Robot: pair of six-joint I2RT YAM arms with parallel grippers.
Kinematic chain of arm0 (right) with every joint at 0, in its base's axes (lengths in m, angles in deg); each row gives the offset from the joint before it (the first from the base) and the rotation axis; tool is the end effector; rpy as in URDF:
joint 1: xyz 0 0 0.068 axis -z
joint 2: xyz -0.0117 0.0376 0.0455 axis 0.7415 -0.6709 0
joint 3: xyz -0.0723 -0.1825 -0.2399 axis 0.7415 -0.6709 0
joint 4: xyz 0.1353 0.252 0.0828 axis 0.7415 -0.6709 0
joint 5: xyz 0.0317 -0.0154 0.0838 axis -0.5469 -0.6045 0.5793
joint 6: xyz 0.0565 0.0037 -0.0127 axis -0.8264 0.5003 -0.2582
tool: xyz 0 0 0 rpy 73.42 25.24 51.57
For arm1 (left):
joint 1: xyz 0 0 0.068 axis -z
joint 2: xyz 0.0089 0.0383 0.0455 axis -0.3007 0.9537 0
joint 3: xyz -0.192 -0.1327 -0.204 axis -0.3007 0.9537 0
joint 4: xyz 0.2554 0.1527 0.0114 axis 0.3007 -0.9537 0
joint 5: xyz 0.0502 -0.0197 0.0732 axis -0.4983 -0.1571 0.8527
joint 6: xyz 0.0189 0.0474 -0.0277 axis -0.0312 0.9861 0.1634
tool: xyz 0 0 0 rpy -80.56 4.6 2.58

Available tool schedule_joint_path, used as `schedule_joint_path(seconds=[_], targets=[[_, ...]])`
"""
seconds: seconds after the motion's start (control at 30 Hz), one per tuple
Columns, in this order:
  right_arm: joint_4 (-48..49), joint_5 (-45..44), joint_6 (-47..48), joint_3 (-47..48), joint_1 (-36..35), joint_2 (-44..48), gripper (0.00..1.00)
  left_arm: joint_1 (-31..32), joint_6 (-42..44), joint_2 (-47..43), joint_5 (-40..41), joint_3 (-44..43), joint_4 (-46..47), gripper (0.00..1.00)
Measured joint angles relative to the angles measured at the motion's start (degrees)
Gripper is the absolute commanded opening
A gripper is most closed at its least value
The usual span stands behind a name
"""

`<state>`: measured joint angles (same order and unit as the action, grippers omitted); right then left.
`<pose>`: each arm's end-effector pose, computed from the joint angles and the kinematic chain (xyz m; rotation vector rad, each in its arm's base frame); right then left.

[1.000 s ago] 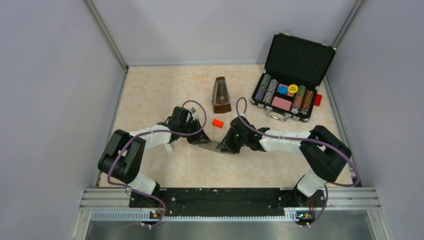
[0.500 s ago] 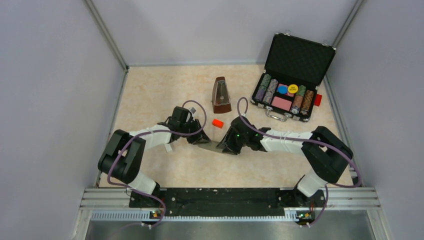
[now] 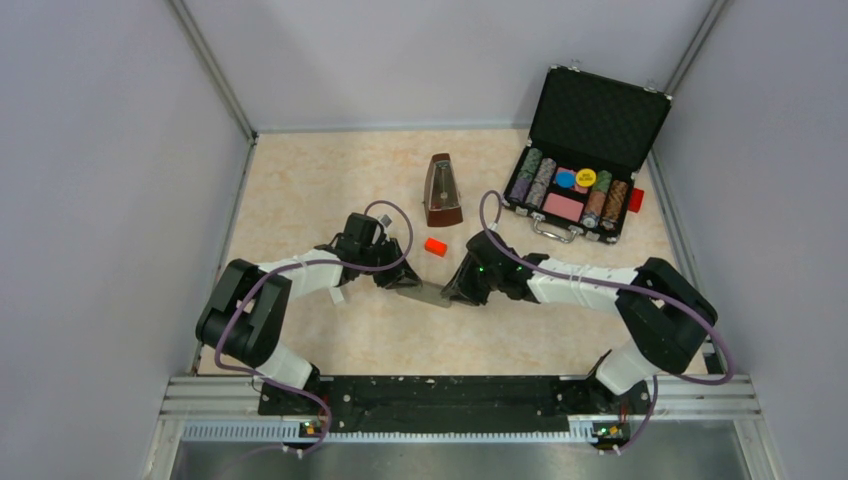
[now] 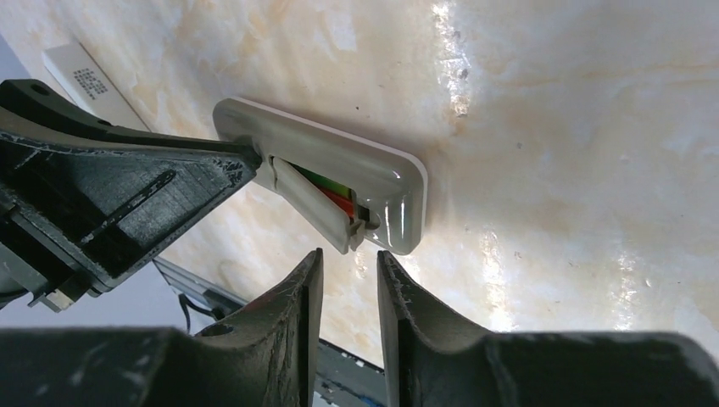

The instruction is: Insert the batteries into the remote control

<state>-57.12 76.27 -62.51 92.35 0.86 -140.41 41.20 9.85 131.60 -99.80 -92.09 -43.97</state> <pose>0.2220 0.2432 0.1752 0.5776 2.6646 0.9026 0.2799 -0.1443 0.1531 -0.2739 2.6598 -1.0679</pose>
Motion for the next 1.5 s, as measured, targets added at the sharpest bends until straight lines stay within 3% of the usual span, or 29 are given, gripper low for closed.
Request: schedule_joint_path(seconds=[0.37,0.67,1.33,1.5], targets=[[-1.0,0.1,2.6,3.6,0.0,-1.9,0.21,0.0,0.0,0.0,0.0,0.0,0.0,0.24],[-1.5,-0.4,3.6,3.7,0.0,-2.7,0.28,0.0,0.0,0.0,0.2,0.0,0.0,0.24],[-0.9,-2.8,3.1,3.5,0.0,0.2,0.29,0.0,0.0,0.0,0.2,0.0,0.0,0.24],[-3.7,-3.6,4.3,3.6,0.0,0.2,0.33,0.0,0.0,0.0,0.2,0.0,0.0,0.24]])
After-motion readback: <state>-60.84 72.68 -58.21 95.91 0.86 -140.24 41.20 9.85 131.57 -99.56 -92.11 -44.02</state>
